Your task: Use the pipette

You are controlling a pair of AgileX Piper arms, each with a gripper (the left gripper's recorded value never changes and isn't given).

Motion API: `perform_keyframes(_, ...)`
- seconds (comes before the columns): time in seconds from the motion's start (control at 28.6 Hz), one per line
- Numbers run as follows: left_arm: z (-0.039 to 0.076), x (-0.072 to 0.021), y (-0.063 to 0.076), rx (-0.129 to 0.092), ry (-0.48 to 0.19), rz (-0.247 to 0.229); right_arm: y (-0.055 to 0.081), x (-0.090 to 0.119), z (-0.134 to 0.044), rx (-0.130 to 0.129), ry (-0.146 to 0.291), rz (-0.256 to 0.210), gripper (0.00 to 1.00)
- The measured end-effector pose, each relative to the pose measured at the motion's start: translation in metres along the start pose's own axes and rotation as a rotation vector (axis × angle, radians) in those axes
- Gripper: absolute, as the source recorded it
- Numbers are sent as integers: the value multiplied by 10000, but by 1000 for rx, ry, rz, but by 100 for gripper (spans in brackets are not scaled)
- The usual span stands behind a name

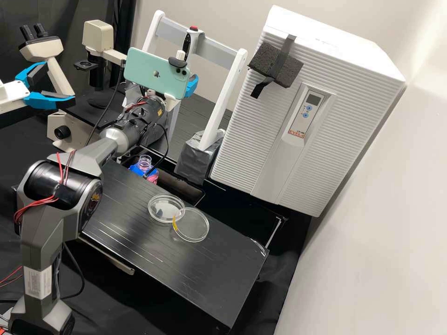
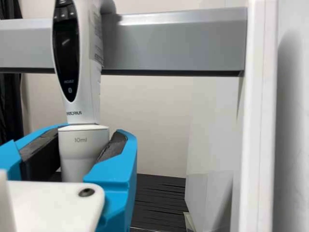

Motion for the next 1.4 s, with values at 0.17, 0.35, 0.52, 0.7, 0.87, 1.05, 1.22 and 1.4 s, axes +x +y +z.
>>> perform_keyframes(0.17,-4,0,1,0,1,0,-11,-1,-5,1,-1,-6,0)
perform_keyframes(0.35,-4,0,1,0,1,0,-25,-7,-28,6,3,-11,0)
perform_keyframes(0.52,-16,-1,3,2,6,1,-16,-15,-38,6,3,-13,0)
perform_keyframes(0.7,-16,-1,3,2,6,1,24,-52,-80,8,3,-23,0)
perform_keyframes(0.87,-16,-1,3,2,6,1,124,-95,-88,22,-6,-18,0)
perform_keyframes(1.05,-16,-1,3,2,6,1,249,-150,-128,53,4,11,0)
perform_keyframes(1.22,-17,0,1,2,6,0,348,-212,-214,53,33,44,0)
perform_keyframes(1.4,-19,28,-84,-33,6,-29,396,-352,-276,61,90,122,0)
